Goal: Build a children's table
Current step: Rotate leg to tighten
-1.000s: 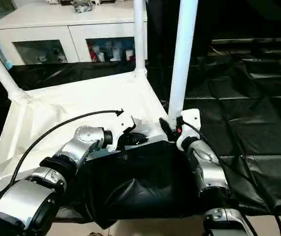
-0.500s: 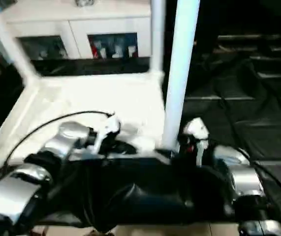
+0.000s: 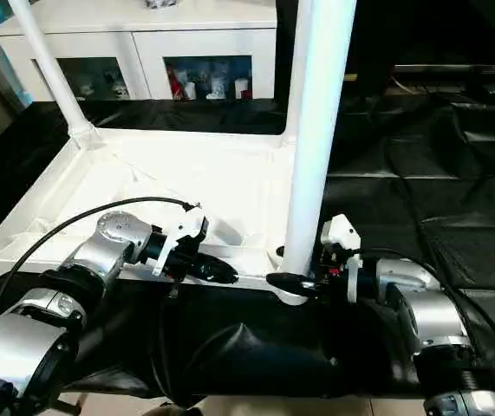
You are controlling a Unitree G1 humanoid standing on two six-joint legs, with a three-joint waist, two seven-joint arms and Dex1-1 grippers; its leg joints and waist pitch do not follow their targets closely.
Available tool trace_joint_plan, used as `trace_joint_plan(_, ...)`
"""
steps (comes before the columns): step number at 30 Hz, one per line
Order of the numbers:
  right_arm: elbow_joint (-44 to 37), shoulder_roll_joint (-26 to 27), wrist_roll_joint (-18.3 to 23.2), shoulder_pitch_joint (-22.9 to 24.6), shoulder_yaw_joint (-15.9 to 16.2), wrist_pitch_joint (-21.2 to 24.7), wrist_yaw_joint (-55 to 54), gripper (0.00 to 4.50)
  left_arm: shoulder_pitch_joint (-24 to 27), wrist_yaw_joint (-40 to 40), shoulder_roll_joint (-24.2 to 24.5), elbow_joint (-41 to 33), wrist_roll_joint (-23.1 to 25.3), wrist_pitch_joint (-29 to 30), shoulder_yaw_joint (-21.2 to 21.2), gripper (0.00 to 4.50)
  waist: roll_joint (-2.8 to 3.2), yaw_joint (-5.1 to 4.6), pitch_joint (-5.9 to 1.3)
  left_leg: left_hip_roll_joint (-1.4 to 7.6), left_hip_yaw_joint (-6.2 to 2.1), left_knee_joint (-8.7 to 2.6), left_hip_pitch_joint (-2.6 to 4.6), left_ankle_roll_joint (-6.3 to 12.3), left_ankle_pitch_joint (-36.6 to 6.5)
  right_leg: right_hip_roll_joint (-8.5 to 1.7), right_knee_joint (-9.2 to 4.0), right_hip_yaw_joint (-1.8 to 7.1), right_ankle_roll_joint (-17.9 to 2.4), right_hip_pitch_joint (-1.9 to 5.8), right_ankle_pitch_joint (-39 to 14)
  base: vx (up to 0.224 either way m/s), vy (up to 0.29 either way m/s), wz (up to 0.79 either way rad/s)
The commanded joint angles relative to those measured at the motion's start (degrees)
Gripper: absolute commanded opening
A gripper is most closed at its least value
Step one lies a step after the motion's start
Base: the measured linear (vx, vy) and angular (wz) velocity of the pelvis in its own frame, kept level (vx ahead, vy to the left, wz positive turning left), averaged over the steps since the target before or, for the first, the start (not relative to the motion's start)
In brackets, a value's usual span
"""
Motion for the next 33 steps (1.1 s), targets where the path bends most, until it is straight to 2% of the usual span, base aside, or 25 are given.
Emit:
trace_joint_plan(1,0.99,3.4,-1.5,0.54,1.11,-0.68,-5.13,2.59,-0.73,9.91,-1.61,-0.15,-0.33,-0.64,1.46,0.0,-1.63,0.09,-3.65,3.45,-1.71,-4.14,1.67,6.21,-11.0,-1.94,-2.92,1.0,-15.17,2.15,-8.71,0.0,0.0,0.0)
trace_joint_plan(3,4.22,6.36,-4.37,-0.31,0.16,-2.14,-13.7,2.56,-1.38,17.27,-2.8,0.93,0.62,-0.74,2.12,0.0,-1.3,-0.31,-3.5,3.35,-1.79,-4.4,1.77,4.57,-12.98,-1.87,-3.22,0.99,-14.61,1.92,-11.03,0.0,0.0,0.0)
trace_joint_plan(5,6.1,8.11,-5.7,-0.87,-0.2,-2.29,-18.43,2.54,-1.72,20.09,-3.66,1.32,0.71,-0.37,2.46,0.0,-1.58,-0.68,-3.33,3.21,-1.97,-4.77,1.82,2.5,-15.42,-2.0,-3.76,0.98,-12.95,2.04,-16.14,0.0,0.0,0.0)
trace_joint_plan(6,7.57,9.42,-6.82,-1.33,-0.45,-2.23,-22.43,2.52,-1.9,22.03,-4.39,1.44,0.94,-0.19,2.48,0.0,-1.54,-0.8,-3.25,3.13,-2.02,-4.88,1.74,2.19,-15.97,-1.97,-3.87,0.96,-12.53,2.11,-17.2,0.0,0.0,0.0)
trace_joint_plan(7,10.56,12.78,-8.43,-2.48,-1.15,-1.9,-30.65,2.52,-2.39,26.86,-6.6,1.71,1.39,0.3,2.55,0.0,-1.41,-1.15,-3.24,3.1,-2.11,-5.04,2.03,1.22,-17.7,-1.89,-4.17,1.01,-11.7,1.91,-19.1,0.0,0.0,0.0)
trace_joint_plan(8,11.47,13.96,-8.8,-2.89,-1.44,-1.96,-33.23,2.52,-2.54,28.47,-7.36,1.83,1.53,0.47,2.56,0.0,-1.4,-1.44,-3.11,3.1,-2.06,-5.14,2.06,0.77,-18.35,-1.79,-4.25,1.13,-11.53,1.62,-19.45,0.0,0.0,0.0)
trace_joint_plan(9,12.58,15.39,-9.1,-3.52,-1.9,-1.8,-36.49,2.52,-2.66,30.11,-8.31,1.96,1.75,0.57,2.46,0.0,-1.12,-2.04,-2.9,2.92,-2.29,-5.43,2.24,-0.45,-21.01,-1.8,-4.51,1.02,-10.96,1.48,-22.01,0.0,0.0,0.0)
trace_joint_plan(11,14.15,17.56,-9.66,-4.53,-2.24,-1.67,-40.93,2.51,-2.73,32.22,-9.98,2.08,2.13,0.76,2.13,0.0,-1.38,-2.6,-2.81,2.79,-2.5,-5.55,2.53,-1.44,-23.8,-1.79,-5.06,1.02,-9.52,1.34,-25.62,0.0,0.0,0.0)
trace_joint_plan(13,15.39,19.87,-11.0,-5.48,-1.92,-2.49,-43.72,2.51,-2.55,32.91,-11.67,2.08,2.34,0.63,1.41,0.0,-0.9,-2.96,-2.81,2.73,-2.59,-5.59,2.69,-1.77,-25.25,-1.82,-5.31,1.15,-8.79,1.13,-26.69,0.0,0.0,0.0)
trace_joint_plan(14,15.81,20.54,-11.54,-5.76,-1.83,-3.05,-44.4,2.51,-2.49,32.86,-12.1,2.14,2.39,0.47,1.15,0.0,-1.17,-3.13,-2.79,2.65,-2.63,-5.65,2.61,-1.58,-25.73,-1.71,-5.44,1.07,-8.34,1.23,-26.94,0.0,0.0,0.0)
trace_joint_plan(17,15.6,21.3,-11.81,-5.91,-0.84,-5.47,-42.32,2.51,-2.25,31.59,-12.65,1.94,2.39,0.13,0.64,0.0,-0.87,-3.32,-2.89,2.67,-2.64,-5.71,2.52,-1.0,-26.1,-1.71,-5.46,1.14,-8.2,1.27,-25.86,0.0,0.0,0.0)
trace_joint_plan(18,15.05,21.38,-10.87,-5.71,-0.88,-6.13,-40.42,2.86,-2.13,30.65,-12.6,1.81,2.37,0.04,0.45,0.0,-0.91,-3.32,-2.92,2.68,-2.6,-5.7,2.52,-0.91,-25.97,-1.68,-5.47,1.16,-8.29,1.27,-25.36,0.0,0.0,0.0)
trace_joint_plan(20,14.1,21.21,-9.42,-5.55,-1.1,-6.79,-37.86,3.21,-2.02,29.15,-12.12,1.73,2.41,-0.31,0.19,0.0,-0.91,-3.28,-3.04,2.75,-2.54,-5.73,2.28,-0.26,-24.84,-1.66,-5.21,1.22,-8.96,1.52,-22.76,0.0,0.0,0.0)
trace_joint_plan(23,11.22,18.33,-6.78,-4.56,-0.87,-5.95,-30.71,3.43,-1.57,22.8,-10.16,1.21,1.7,-1.17,-0.19,0.0,-0.81,-3.0,-3.16,2.88,-2.35,-5.61,1.95,1.02,-22.61,-1.63,-4.73,1.15,-10.41,1.98,-18.76,0.0,0.0,0.0)
trace_joint_plan(24,10.08,16.87,-6.11,-4.16,-0.42,-5.23,-27.96,3.56,-1.44,20.23,-9.36,0.96,1.36,-1.43,-0.25,0.0,-0.94,-2.71,-3.25,2.95,-2.16,-5.45,2.01,1.71,-21.51,-1.55,-4.56,1.12,-10.94,2.11,-17.05,0.0,0.0,0.0)
trace_joint_plan(25,10.08,16.87,-6.11,-4.16,-0.42,-5.23,-27.96,3.65,-1.44,20.23,-9.36,0.96,1.36,-1.43,-0.25,0.0,-0.89,-2.54,-3.33,3.0,-2.03,-5.32,1.83,2.54,-20.03,-1.58,-4.27,1.13,-11.69,2.23,-15.1,0.0,0.0,0.0)
trace_joint_plan(27,7.38,13.61,-5.38,-3.1,1.13,-4.62,-22.37,3.65,-1.34,16.28,-7.62,0.69,1.13,-1.85,-0.56,0.0,-0.96,-2.44,-3.38,3.01,-2.06,-5.23,1.66,3.24,-18.62,-1.71,-4.12,1.03,-12.29,2.46,-13.81,0.0,0.0,0.0)
trace_joint_plan(28,5.75,11.7,-4.71,-2.45,1.79,-4.03,-19.23,3.65,-1.28,14.06,-6.59,0.57,0.96,-1.89,-0.69,0.0,-0.88,-2.13,-3.53,3.09,-1.87,-4.9,1.74,4.12,-16.29,-1.77,-3.86,1.09,-13.14,2.45,-11.57,0.0,0.0,0.0)
trace_joint_plan(30,4.0,9.28,-3.84,-1.72,2.38,-3.52,-15.53,3.65,-1.2,11.41,-5.32,0.39,0.74,-1.86,-0.82,0.0,-0.84,-1.73,-3.67,3.13,-1.93,-4.71,1.62,5.07,-14.62,-1.79,-3.57,0.99,-13.74,2.76,-9.25,0.0,0.0,0.0)
trace_joint_plan(31,3.02,7.79,-3.3,-1.27,2.64,-3.29,-13.12,3.65,-1.15,9.65,-4.53,0.26,0.61,-1.82,-0.84,0.0,-0.7,-1.56,-3.75,3.2,-1.78,-4.53,1.73,5.67,-13.43,-1.69,-3.29,1.04,-14.57,2.52,-6.81,0.0,0.0,0.0)
trace_joint_plan(33,1.93,5.84,-2.65,-0.74,2.89,-2.92,-10.18,3.65,-1.01,7.13,-3.56,-0.03,0.28,-1.51,-0.87,0.0,-0.69,-1.43,-3.86,3.23,-1.77,-4.38,1.74,6.16,-12.5,-1.68,-3.0,0.94,-15.54,2.58,-4.71,0.0,0.0,0.0)
